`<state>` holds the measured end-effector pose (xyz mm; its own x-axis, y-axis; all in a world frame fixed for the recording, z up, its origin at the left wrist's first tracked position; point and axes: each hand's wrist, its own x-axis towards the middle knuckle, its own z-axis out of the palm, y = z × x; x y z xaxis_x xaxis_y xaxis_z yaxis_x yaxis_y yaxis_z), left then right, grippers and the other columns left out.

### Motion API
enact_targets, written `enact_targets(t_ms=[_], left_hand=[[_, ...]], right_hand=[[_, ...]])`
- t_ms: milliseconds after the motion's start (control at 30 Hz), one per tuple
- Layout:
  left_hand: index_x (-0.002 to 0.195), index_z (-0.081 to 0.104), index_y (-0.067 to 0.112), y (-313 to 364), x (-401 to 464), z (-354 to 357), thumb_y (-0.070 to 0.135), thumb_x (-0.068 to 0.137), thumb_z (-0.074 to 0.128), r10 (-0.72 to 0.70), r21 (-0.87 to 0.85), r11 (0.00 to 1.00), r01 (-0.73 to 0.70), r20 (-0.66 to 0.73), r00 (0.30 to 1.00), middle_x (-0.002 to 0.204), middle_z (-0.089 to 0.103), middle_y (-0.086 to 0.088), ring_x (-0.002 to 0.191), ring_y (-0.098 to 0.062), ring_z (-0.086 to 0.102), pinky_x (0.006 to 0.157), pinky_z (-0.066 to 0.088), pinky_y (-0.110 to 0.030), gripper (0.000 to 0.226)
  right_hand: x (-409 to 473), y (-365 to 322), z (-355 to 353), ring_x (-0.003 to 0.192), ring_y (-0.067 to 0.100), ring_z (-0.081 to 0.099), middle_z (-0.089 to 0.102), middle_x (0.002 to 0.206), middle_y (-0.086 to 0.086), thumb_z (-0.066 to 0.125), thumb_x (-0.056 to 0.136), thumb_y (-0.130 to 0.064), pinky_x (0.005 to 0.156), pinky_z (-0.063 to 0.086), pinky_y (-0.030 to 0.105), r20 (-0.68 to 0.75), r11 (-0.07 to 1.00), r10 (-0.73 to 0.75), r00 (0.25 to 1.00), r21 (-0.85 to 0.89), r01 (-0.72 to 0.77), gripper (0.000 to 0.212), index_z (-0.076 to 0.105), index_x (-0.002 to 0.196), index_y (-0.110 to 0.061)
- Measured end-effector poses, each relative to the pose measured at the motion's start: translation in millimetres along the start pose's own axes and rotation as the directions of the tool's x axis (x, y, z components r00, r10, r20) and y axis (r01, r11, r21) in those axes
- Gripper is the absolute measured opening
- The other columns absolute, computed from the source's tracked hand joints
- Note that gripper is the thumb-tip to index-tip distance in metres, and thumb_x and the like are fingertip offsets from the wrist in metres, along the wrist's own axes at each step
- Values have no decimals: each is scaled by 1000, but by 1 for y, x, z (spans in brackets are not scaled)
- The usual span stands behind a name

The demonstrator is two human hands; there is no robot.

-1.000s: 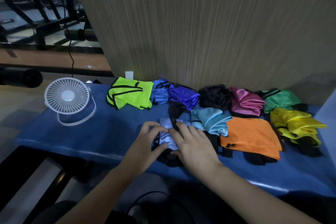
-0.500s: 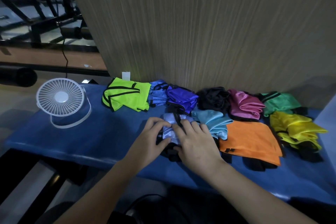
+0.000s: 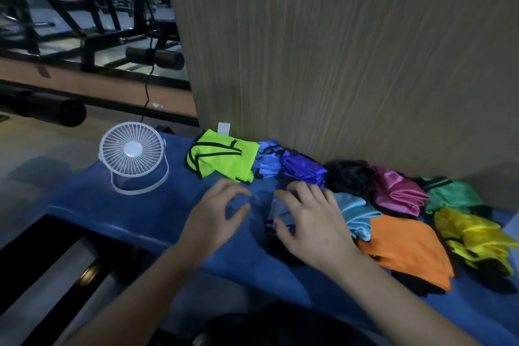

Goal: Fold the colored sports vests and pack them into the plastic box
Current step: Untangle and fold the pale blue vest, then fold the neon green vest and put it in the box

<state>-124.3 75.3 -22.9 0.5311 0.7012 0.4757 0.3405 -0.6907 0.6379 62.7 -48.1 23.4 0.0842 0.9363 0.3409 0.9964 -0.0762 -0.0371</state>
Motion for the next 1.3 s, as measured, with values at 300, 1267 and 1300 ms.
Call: enact_targets(t_ms=[300,1267,1300], left_hand=[[122,63,24,-79,70,-32,25,88,70,-305,66,946,319,-163,938,123,46,-4,116,-29,51,104,41,-40,35],[92,68,27,-85,71,-63,42,76,72,-400,-359,860,362,-34,916,82,69,5,78,-7,65,74,48,-22,22],[84,68,29,-79,63,-68,47,73,71,-374,-320,881,348,-22,927,76,66,5,72,-6,61,70,46,-21,21]], right_hand=[[116,-31,31,121,30,50,52,130,5,44,87,-58,100,39,45,167,998,-48,985,-37,55,63,49,140,-24],[157,-78,80,105,28,61,63,118,1,63,82,-18,78,47,38,24,920,-46,999,390,33,41,55,122,-21],[147,-80,74,104,25,60,64,115,0,65,78,-12,83,48,37,2,874,-50,999,484,43,41,59,118,-21]])
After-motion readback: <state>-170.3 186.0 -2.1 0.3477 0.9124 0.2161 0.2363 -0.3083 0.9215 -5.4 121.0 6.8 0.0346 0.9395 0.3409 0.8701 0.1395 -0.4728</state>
